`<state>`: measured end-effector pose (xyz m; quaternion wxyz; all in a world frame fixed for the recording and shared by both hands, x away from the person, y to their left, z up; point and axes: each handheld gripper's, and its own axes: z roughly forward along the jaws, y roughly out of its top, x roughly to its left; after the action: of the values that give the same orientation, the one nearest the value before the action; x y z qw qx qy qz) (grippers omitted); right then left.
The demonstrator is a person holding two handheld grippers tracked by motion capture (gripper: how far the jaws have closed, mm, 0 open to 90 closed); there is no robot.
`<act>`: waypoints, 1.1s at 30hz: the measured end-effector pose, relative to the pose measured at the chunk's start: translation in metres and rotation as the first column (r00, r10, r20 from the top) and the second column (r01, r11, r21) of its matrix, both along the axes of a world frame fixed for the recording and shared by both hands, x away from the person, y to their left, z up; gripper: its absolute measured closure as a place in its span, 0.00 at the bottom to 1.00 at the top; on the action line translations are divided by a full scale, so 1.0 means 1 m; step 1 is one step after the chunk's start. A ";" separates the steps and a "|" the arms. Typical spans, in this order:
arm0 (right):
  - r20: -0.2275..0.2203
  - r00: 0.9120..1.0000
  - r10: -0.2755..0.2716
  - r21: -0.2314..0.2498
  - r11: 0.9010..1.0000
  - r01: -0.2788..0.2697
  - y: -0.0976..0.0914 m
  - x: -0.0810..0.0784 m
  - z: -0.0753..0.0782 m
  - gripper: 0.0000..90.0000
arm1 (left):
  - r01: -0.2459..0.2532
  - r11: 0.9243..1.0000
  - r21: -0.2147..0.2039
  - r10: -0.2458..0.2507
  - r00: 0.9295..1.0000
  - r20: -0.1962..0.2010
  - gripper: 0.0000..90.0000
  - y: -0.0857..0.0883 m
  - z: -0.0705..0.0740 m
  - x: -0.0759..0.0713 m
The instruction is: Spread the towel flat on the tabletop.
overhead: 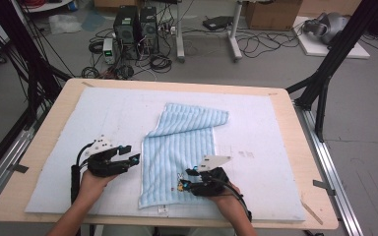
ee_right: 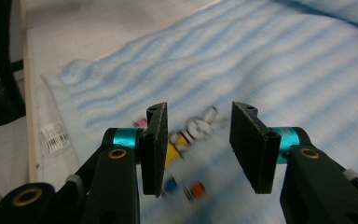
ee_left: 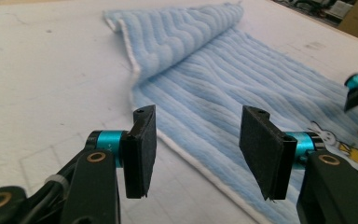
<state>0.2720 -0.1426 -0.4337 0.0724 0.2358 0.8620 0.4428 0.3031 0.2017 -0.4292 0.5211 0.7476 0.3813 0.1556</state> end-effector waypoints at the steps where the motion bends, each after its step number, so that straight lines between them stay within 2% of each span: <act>1: -0.001 1.000 0.017 -0.014 1.000 -0.017 0.007 0.002 -0.001 0.63 | -0.010 1.000 -0.004 0.010 1.000 0.000 0.52 0.001 0.001 0.002; 3: 0.008 1.000 0.026 -0.056 0.998 -0.026 0.018 0.007 -0.005 0.64 | -0.020 1.000 -0.010 0.020 1.000 0.004 0.52 0.004 0.002 0.006; 6: 0.002 1.000 -0.001 -0.109 0.994 0.001 0.026 0.017 -0.012 0.68 | -0.029 0.999 -0.019 0.029 1.000 0.003 0.52 0.007 0.003 0.011; 9: -0.019 1.000 0.011 -0.085 0.996 -0.012 0.026 0.020 -0.013 0.81 | -0.036 0.999 -0.021 0.035 0.999 -0.008 0.52 0.009 0.002 0.015; 11: -0.043 0.998 0.042 -0.075 0.996 -0.045 0.024 0.020 -0.013 0.91 | -0.038 0.999 -0.018 0.038 0.999 -0.012 0.52 0.010 0.000 0.015; 14: -0.083 0.989 0.120 -0.055 0.991 -0.125 0.022 0.017 -0.013 0.99 | -0.043 0.999 -0.017 0.043 0.999 -0.017 0.52 0.011 -0.001 0.014; 15: -0.113 0.980 0.162 -0.045 0.985 -0.168 0.022 0.015 -0.013 0.99 | -0.040 0.999 -0.015 0.040 0.999 -0.017 0.52 0.011 -0.001 0.014; 17: -0.126 0.971 0.203 -0.050 0.976 -0.211 0.022 0.010 -0.013 0.99 | -0.041 0.999 -0.014 0.041 0.999 -0.013 0.52 0.011 0.000 0.014; 20: -0.146 0.961 0.234 -0.050 0.969 -0.243 0.020 0.006 -0.012 0.99 | -0.038 0.999 -0.012 0.038 0.999 -0.017 0.52 0.010 0.000 0.014; 21: -0.144 0.960 0.241 -0.047 0.967 -0.250 0.019 0.005 -0.012 0.95 | -0.036 0.999 -0.011 0.036 0.999 -0.017 0.52 0.010 0.000 0.014; 22: -0.137 0.962 0.236 -0.041 0.969 -0.243 0.020 0.005 -0.012 0.76 | -0.038 0.999 -0.012 0.038 0.999 -0.016 0.52 0.009 -0.001 0.014; 23: -0.118 0.974 0.192 -0.032 0.980 -0.197 0.020 0.006 -0.011 0.61 | -0.040 0.999 -0.012 0.040 0.999 -0.018 0.52 0.009 -0.001 0.014; 24: -0.106 0.984 0.141 -0.027 0.989 -0.144 0.019 0.008 -0.011 0.60 | -0.036 0.999 -0.009 0.036 0.999 -0.017 0.52 0.009 -0.001 0.015; 25: -0.080 0.991 0.110 -0.035 0.993 -0.113 0.019 0.010 -0.011 0.59 | -0.039 0.999 -0.008 0.039 0.999 -0.017 0.52 0.008 -0.002 0.015; 26: -0.033 0.997 0.073 -0.068 0.995 -0.075 0.020 0.012 -0.012 0.60 | -0.039 0.999 -0.007 0.039 0.999 -0.018 0.52 0.008 -0.002 0.015; 27: -0.004 0.999 0.037 -0.102 0.994 -0.037 0.021 0.013 -0.012 0.62 | -0.037 0.999 -0.008 0.037 0.999 -0.021 0.52 0.008 -0.003 0.016; 28: 0.005 1.000 0.023 -0.102 0.995 -0.022 0.021 0.015 -0.013 0.65 | -0.038 0.999 -0.006 0.038 0.999 -0.021 0.52 0.008 -0.003 0.016; 30: 0.001 1.000 0.022 -0.097 0.995 -0.022 0.023 0.016 -0.014 0.77 | -0.038 0.999 -0.004 0.038 0.999 -0.023 0.52 0.008 -0.003 0.016; 31: -0.008 0.999 0.039 -0.091 0.995 -0.040 0.023 0.016 -0.013 0.85 | -0.040 0.999 -0.003 0.040 0.999 -0.023 0.52 0.009 -0.003 0.016; 33: -0.032 0.998 0.055 -0.085 0.995 -0.057 0.022 0.014 -0.013 0.94 | -0.039 0.999 -0.002 0.039 0.999 -0.026 0.52 0.009 -0.004 0.016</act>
<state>0.2864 -0.1205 -0.4466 0.0574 0.2147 0.8874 0.4039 0.3191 0.2105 -0.4335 0.5139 0.7413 0.4027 0.1557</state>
